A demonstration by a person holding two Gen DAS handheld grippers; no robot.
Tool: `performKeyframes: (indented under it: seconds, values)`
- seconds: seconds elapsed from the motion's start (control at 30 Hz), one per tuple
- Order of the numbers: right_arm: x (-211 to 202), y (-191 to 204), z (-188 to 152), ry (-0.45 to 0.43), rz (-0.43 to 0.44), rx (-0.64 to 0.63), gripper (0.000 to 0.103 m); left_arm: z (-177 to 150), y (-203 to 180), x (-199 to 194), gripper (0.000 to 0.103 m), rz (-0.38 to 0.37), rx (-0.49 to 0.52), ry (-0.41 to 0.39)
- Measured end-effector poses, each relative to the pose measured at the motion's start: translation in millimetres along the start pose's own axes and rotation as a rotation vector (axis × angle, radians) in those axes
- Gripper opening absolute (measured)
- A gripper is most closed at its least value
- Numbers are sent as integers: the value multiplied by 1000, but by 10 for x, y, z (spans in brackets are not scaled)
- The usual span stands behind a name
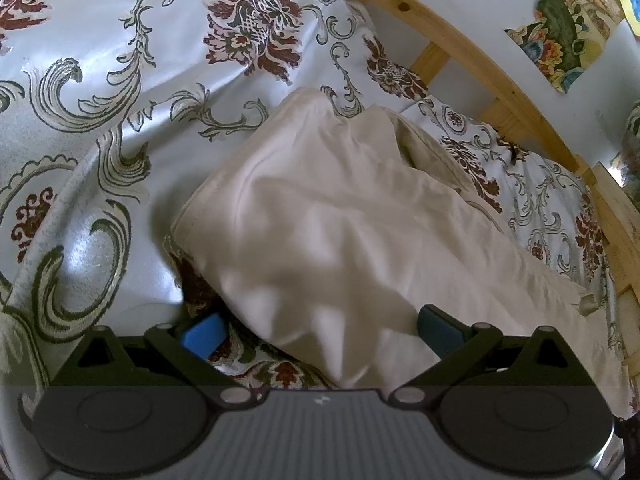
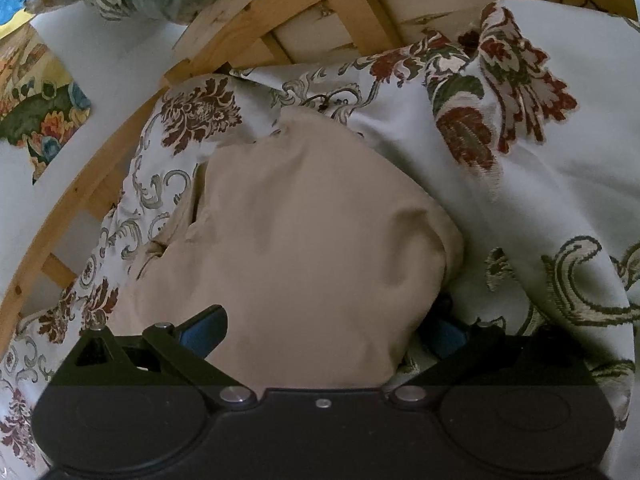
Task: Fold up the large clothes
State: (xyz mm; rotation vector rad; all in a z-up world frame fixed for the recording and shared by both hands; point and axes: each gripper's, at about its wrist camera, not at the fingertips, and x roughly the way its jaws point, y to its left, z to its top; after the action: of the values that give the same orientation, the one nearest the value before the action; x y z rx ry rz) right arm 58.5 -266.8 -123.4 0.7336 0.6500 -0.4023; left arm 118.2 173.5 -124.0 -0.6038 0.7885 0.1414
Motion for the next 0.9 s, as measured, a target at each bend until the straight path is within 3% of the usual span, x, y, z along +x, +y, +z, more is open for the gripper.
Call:
performKeyframes:
  seconds: [0.33,0.9]
  values:
    - [54,73,-23,5,-25,-77,102,-14,-11,-17,103,-4,12,-7]
    - [61,51,-7,9,-23,-81,102,-16,6,-21,103,-11,18,-4]
